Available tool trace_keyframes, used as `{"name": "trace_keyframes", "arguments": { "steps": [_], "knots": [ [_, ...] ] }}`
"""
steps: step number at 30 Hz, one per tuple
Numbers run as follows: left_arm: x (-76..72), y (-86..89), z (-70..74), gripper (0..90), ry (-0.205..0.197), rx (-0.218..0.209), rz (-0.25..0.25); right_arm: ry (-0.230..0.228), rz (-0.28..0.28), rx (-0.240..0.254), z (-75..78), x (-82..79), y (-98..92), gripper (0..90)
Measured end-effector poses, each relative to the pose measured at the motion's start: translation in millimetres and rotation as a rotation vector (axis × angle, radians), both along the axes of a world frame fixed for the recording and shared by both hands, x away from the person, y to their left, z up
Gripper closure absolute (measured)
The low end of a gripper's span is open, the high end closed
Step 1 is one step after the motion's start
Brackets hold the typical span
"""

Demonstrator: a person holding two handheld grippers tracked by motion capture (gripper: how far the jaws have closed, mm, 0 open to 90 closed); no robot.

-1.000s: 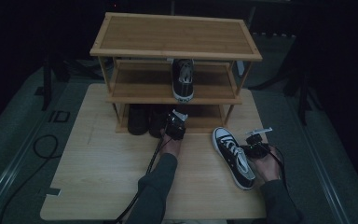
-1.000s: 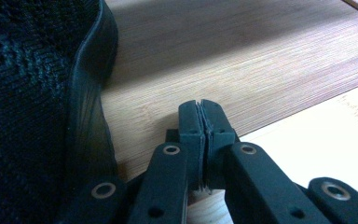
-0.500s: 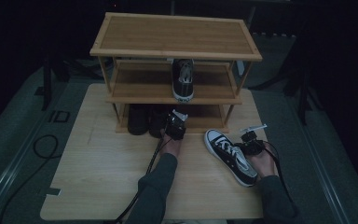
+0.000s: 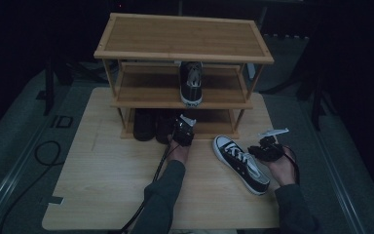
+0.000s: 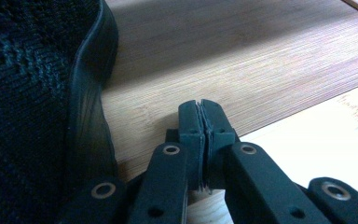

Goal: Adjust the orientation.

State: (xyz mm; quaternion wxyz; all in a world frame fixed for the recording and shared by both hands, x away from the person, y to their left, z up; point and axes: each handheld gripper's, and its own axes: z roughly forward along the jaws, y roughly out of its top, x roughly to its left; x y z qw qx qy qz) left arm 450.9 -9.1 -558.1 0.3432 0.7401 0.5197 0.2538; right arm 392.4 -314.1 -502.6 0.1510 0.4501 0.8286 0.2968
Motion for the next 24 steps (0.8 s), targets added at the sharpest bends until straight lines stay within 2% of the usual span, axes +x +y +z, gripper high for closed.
{"name": "trace_keyframes", "arguments": {
  "steps": [4,7,11,18,21,22,24],
  "knots": [
    [0.0,0.1,0.0,88.2,0.0,0.001,-0.001,-0.045,0.013,0.015,18.3,-13.2,-2.1,77.3],
    [0.0,0.1,0.0,88.2,0.0,0.0,-0.001,-0.068,0.048,0.021,30.0,-25.1,-1.1,76.3],
    [-0.1,0.1,0.0,88.2,0.0,0.0,0.001,-0.079,0.094,0.026,39.2,-39.5,1.3,74.7],
    [0.0,0.1,-0.1,88.2,0.0,-0.002,0.001,-0.064,0.128,-0.006,39.5,-52.4,4.7,74.1],
    [-0.1,0.1,0.0,88.2,0.0,0.0,0.0,-0.06,0.122,-0.038,36.8,-53.5,6.2,75.1],
    [-0.1,0.1,-0.1,88.2,0.0,-0.001,0.001,-0.052,0.121,-0.055,34.4,-52.4,6.4,75.2],
    [0.0,0.2,0.0,88.2,0.0,-0.001,0.001,-0.031,0.124,-0.061,30.2,-50.9,7.0,76.3]
  ]
}}
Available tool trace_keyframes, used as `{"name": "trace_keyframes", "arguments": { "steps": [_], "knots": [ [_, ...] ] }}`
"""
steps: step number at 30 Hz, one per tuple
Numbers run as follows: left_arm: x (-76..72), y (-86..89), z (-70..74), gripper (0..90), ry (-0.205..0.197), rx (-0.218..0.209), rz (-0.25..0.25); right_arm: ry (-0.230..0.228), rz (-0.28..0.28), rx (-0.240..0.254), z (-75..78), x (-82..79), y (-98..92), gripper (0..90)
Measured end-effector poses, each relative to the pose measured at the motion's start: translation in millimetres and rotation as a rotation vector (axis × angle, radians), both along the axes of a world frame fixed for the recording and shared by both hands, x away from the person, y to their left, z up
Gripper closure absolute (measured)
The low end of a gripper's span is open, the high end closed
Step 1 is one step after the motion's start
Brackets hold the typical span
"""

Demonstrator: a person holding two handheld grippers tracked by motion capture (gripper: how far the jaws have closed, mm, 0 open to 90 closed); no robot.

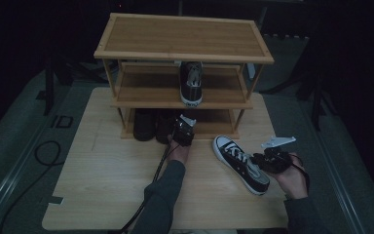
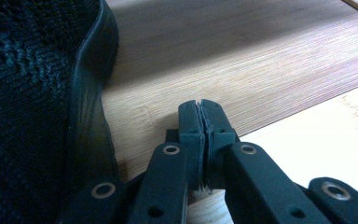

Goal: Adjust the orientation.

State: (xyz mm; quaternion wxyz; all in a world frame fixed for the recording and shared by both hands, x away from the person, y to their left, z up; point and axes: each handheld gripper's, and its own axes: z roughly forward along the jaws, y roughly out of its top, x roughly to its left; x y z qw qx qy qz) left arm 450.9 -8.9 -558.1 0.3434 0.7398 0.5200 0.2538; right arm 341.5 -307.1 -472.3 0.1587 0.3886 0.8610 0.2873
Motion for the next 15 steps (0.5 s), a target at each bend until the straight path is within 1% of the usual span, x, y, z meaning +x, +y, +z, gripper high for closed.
{"name": "trace_keyframes", "arguments": {
  "steps": [4,6,11,15],
  "knots": [
    [0.0,-0.1,-0.1,88.2,-0.001,-0.001,0.001,0.025,0.008,-0.031,-7.4,2.3,3.0,79.3],
    [0.0,0.0,0.0,88.2,0.0,0.0,0.0,0.032,0.012,-0.064,-11.8,4.6,6.0,79.6],
    [0.0,0.0,0.0,88.2,0.0,-0.001,0.0,0.042,0.015,-0.057,-18.9,12.0,10.8,81.4],
    [0.0,-0.1,0.0,88.2,0.0,-0.002,0.002,0.043,0.025,-0.061,-21.6,14.1,13.1,85.4]
  ]
}}
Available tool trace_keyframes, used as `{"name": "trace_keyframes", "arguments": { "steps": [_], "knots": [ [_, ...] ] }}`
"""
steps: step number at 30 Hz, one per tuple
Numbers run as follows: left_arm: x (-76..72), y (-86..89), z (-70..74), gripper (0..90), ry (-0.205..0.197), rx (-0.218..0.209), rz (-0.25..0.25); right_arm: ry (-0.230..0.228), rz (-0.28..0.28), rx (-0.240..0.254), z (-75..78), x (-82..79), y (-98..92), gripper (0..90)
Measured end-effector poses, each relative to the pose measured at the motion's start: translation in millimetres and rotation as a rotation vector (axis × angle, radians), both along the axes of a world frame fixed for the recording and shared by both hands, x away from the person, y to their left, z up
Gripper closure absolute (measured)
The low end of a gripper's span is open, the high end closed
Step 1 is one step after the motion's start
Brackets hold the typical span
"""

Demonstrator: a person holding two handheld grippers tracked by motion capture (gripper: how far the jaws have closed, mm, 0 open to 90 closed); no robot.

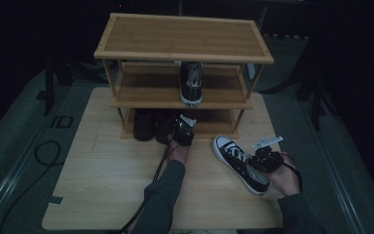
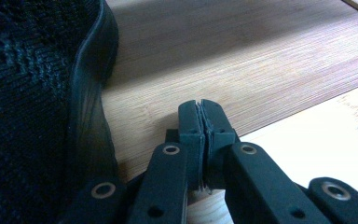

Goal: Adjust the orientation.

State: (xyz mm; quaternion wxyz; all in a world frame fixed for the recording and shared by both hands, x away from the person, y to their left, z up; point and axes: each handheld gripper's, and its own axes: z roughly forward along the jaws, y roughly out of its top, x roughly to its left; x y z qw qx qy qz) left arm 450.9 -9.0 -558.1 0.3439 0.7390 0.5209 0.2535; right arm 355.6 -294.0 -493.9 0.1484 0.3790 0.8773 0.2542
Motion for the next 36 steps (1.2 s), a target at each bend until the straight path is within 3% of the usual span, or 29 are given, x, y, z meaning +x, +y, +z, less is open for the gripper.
{"name": "trace_keyframes", "arguments": {
  "steps": [4,13,36],
  "knots": [
    [0.0,0.0,0.0,88.1,0.0,0.0,0.0,0.007,-0.006,0.028,1.3,0.1,-3.4,87.8],
    [0.1,0.1,0.0,88.2,0.001,-0.001,0.0,0.045,-0.024,0.146,1.4,-0.3,-15.1,88.2],
    [0.1,0.0,0.0,88.2,0.0,-0.001,0.0,0.043,-0.014,0.199,14.2,-3.3,-14.8,88.2]
  ]
}}
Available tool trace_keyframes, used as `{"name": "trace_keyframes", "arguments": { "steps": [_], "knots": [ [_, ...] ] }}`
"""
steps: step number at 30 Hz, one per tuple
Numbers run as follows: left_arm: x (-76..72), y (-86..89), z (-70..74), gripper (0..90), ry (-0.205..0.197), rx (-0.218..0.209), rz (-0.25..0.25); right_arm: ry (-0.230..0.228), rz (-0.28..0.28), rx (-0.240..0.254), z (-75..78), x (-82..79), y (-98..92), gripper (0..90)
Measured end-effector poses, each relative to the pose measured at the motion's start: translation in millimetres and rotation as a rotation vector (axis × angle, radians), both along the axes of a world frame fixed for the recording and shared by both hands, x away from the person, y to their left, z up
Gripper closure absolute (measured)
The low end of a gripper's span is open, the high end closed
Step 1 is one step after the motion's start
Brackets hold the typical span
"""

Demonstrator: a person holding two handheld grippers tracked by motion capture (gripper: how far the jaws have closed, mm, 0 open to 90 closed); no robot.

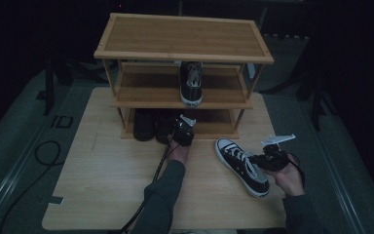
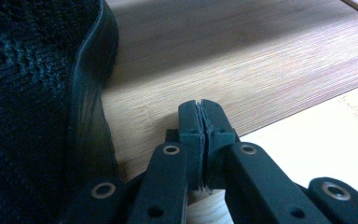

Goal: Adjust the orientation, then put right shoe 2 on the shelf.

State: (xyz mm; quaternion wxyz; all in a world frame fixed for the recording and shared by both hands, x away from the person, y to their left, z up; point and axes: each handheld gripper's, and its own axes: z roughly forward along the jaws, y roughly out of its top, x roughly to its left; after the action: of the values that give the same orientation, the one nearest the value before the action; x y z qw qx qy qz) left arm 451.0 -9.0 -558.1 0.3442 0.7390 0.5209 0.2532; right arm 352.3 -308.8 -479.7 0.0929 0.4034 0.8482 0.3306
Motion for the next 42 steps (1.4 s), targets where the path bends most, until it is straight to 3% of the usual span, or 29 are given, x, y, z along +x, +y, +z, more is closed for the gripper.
{"name": "trace_keyframes", "arguments": {
  "steps": [42],
  "knots": [
    [-0.2,0.0,0.1,88.1,0.0,0.002,0.001,-0.045,0.062,0.077,35.2,-5.0,9.9,88.1]
  ]
}}
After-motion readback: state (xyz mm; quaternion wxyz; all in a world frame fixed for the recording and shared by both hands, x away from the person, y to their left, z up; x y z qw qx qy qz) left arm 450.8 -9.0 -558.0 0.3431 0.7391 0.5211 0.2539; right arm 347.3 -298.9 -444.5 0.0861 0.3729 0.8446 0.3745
